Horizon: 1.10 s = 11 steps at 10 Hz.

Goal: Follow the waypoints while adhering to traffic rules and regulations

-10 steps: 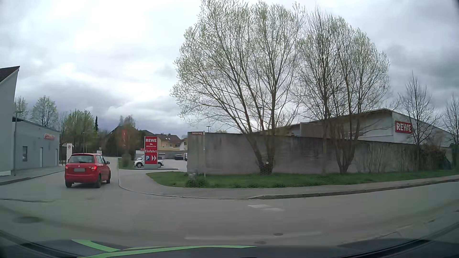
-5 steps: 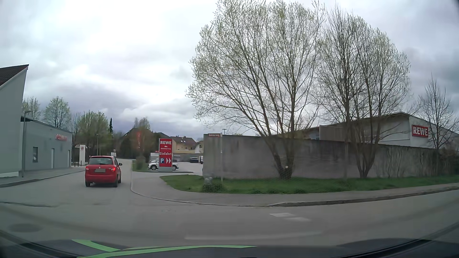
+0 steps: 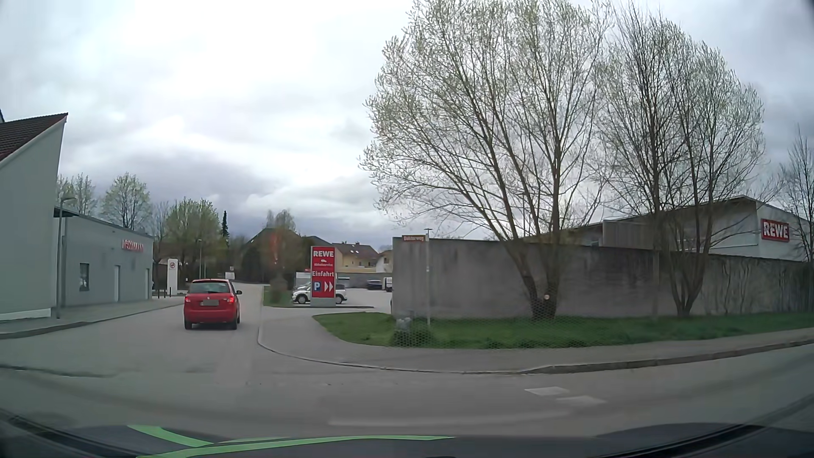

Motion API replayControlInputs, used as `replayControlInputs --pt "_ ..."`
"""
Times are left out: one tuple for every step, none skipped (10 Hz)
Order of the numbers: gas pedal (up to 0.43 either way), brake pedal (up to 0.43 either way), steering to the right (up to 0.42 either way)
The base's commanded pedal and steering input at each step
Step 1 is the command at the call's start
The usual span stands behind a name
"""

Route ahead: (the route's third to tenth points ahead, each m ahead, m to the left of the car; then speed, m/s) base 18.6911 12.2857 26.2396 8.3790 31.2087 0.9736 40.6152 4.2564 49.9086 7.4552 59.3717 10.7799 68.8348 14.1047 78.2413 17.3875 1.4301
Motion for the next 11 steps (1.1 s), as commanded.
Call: replayControlInputs --pt "0.248 0.0 -0.373" --pt "0.248 0.0 -0.38" --pt "0.26 0.0 -0.387" --pt "0.26 0.0 -0.391" --pt "0.268 0.0 -0.392" --pt "0.268 0.0 -0.392" --pt "0.28 0.0 -0.392" --pt "0.28 0.0 -0.392" --pt "0.28 0.0 -0.391" --pt "0.28 0.0 -0.39" --pt "0.28 0.0 -0.387"
